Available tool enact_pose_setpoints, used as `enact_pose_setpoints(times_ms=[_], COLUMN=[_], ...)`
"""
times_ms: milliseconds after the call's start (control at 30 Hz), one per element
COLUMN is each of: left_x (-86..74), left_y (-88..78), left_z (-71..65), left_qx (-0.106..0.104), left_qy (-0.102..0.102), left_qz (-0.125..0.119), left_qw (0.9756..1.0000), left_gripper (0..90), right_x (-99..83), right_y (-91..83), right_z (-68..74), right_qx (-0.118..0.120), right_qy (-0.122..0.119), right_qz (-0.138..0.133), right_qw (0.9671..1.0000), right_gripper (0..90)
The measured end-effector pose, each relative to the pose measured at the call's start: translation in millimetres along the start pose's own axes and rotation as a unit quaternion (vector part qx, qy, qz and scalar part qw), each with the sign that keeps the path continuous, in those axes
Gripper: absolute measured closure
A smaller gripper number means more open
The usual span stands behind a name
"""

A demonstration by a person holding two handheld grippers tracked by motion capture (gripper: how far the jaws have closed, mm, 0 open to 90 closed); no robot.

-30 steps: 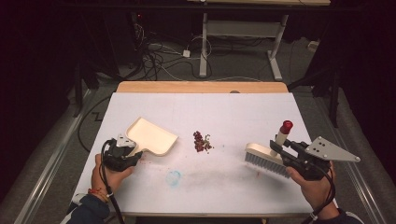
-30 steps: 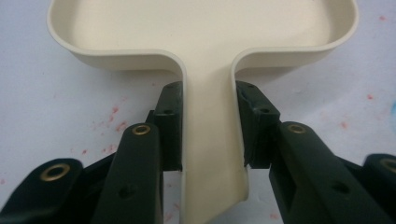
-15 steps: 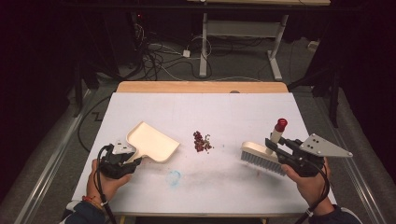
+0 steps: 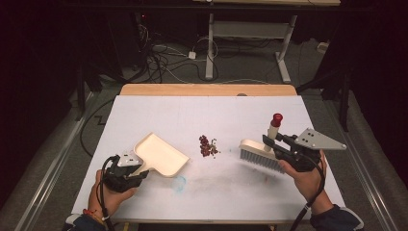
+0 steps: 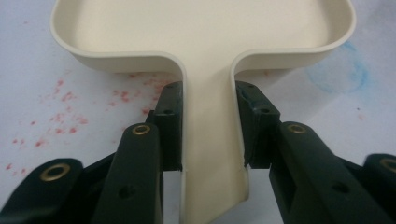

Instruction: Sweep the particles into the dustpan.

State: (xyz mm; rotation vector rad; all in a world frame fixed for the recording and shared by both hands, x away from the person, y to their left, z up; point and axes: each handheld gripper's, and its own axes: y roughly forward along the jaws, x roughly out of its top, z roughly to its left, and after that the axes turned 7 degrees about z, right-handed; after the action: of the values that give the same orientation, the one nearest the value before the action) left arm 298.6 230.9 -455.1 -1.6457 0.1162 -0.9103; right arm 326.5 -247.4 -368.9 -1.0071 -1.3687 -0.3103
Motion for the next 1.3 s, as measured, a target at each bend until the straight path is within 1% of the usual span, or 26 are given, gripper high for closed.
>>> enact_pose_setpoints(times_ms=[67, 100, 133, 167, 200, 267, 333, 400, 433, 500, 533, 567, 600, 633, 667, 767, 900, 933, 967, 1067, 1100, 1133, 1167, 1200, 1233, 1300], left_x=[2.2, 3.4, 4.6, 5.9, 7.3, 9.5, 11.6, 13.7, 14.9, 16.9, 17.9, 18.9, 19.9, 21.0, 22.1, 25.8, 28.3, 28.5, 28.8, 29.9, 30.3, 30.7, 31.2, 31.9, 32.5, 33.6], left_y=[0.7, 1.3, 2.3, 3.3, 4.5, 7.6, 10.9, 12.0, 12.2, 12.5, 12.5, 12.5, 12.5, 12.9, 13.8, 17.1, 21.4, 22.1, 22.9, 24.7, 25.1, 25.5, 26.0, 26.2, 26.4, 26.9], left_z=[-2.1, -3.7, -5.9, -7.7, -9.4, -13.8, -19.4, -21.9, -22.9, -25.4, -26.3, -27.0, -27.8, -28.5, -29.7, -32.9, -34.6, -34.7, -34.8, -36.3, -37.2, -38.1, -38.8, -39.4, -39.8, -40.4], left_qx=[-0.006, -0.009, -0.01, -0.011, -0.015, -0.028, -0.029, -0.033, -0.035, -0.034, -0.035, -0.037, -0.036, -0.036, -0.034, -0.029, -0.035, -0.037, -0.04, -0.04, -0.04, -0.038, -0.037, -0.037, -0.037, -0.037], left_qy=[0.01, 0.016, 0.019, 0.024, 0.028, 0.04, 0.05, 0.055, 0.055, 0.057, 0.058, 0.057, 0.059, 0.059, 0.06, 0.066, 0.064, 0.061, 0.058, 0.055, 0.055, 0.055, 0.056, 0.056, 0.057, 0.056], left_qz=[0.005, 0.008, 0.008, 0.011, 0.014, 0.018, 0.027, 0.027, 0.028, 0.031, 0.033, 0.034, 0.036, 0.037, 0.04, 0.046, 0.048, 0.045, 0.044, 0.044, 0.046, 0.046, 0.046, 0.047, 0.047, 0.045], left_qw=[0.9999, 0.9998, 0.9997, 0.9996, 0.9994, 0.9987, 0.9979, 0.9976, 0.9975, 0.9973, 0.9972, 0.9971, 0.997, 0.9969, 0.9968, 0.9963, 0.9962, 0.9964, 0.9966, 0.9967, 0.9966, 0.9967, 0.9967, 0.9967, 0.9966, 0.9967], left_gripper=[64.2, 64.2, 64.2, 64.2, 64.2, 64.2, 64.2, 64.2, 64.2, 64.2, 64.2, 64.2, 64.2, 64.2, 64.2, 64.2, 64.2, 64.2, 64.2, 64.2, 64.1, 64.2, 64.2, 64.1, 64.1, 64.2], right_x=[4.3, 8.4, 8.4, 10.0, 13.3, 17.9, 24.2, 30.9, 30.9, 35.8, 40.1, 40.1, 42.6, 42.6, 43.2, 43.0, 40.1, 40.1, 38.3, 36.8, 36.4, 36.2, 36.0, 34.9, 34.9, 33.2], right_y=[7.2, 16.5, 16.5, 21.9, 33.8, 45.3, 56.9, 70.3, 70.3, 83.1, 100.2, 100.2, 115.0, 115.0, 121.8, 140.6, 164.2, 164.2, 169.5, 172.6, 173.8, 174.5, 174.3, 173.1, 173.1, 170.7], right_z=[0.1, -0.9, -0.9, -1.3, -2.7, -4.8, -7.5, -9.2, -9.2, -9.4, -8.6, -8.6, -7.4, -7.4, -6.2, -3.6, 1.5, 1.5, 5.7, 11.2, 13.3, 16.0, 19.7, 27.0, 27.0, 33.0], right_qx=[-0.004, -0.003, -0.003, -0.003, -0.006, -0.013, -0.02, -0.03, -0.03, -0.035, -0.043, -0.043, -0.049, -0.049, -0.054, -0.057, -0.062, -0.062, -0.064, -0.07, -0.067, -0.057, -0.052, -0.043, -0.043, -0.034], right_qy=[-0.003, 0.002, 0.002, 0.005, 0.009, 0.013, 0.019, 0.023, 0.023, 0.02, 0.022, 0.022, 0.022, 0.022, 0.026, 0.029, 0.039, 0.039, 0.04, 0.039, 0.039, 0.039, 0.035, 0.023, 0.023, 0.02], right_qz=[-0.004, -0.007, -0.007, -0.01, -0.011, -0.016, -0.019, -0.016, -0.016, -0.013, -0.009, -0.009, -0.004, -0.004, -0.002, 0.002, 0.004, 0.004, -0.003, -0.013, -0.015, -0.015, -0.014, -0.012, -0.012, -0.014], right_qw=[1.0, 1.0, 1.0, 0.9999, 0.9999, 0.9997, 0.9994, 0.9992, 0.9992, 0.9991, 0.9988, 0.9988, 0.9986, 0.9986, 0.9982, 0.998, 0.9973, 0.9973, 0.9971, 0.9967, 0.9969, 0.9975, 0.9979, 0.9987, 0.9987, 0.9991], right_gripper=[70.4, 70.4, 70.4, 70.4, 70.4, 70.4, 70.4, 70.4, 70.4, 70.4, 70.4, 70.4, 70.4, 70.4, 70.4, 70.4, 70.4, 70.4, 70.4, 70.4, 70.4, 70.4, 70.4, 70.3, 70.3, 70.2])
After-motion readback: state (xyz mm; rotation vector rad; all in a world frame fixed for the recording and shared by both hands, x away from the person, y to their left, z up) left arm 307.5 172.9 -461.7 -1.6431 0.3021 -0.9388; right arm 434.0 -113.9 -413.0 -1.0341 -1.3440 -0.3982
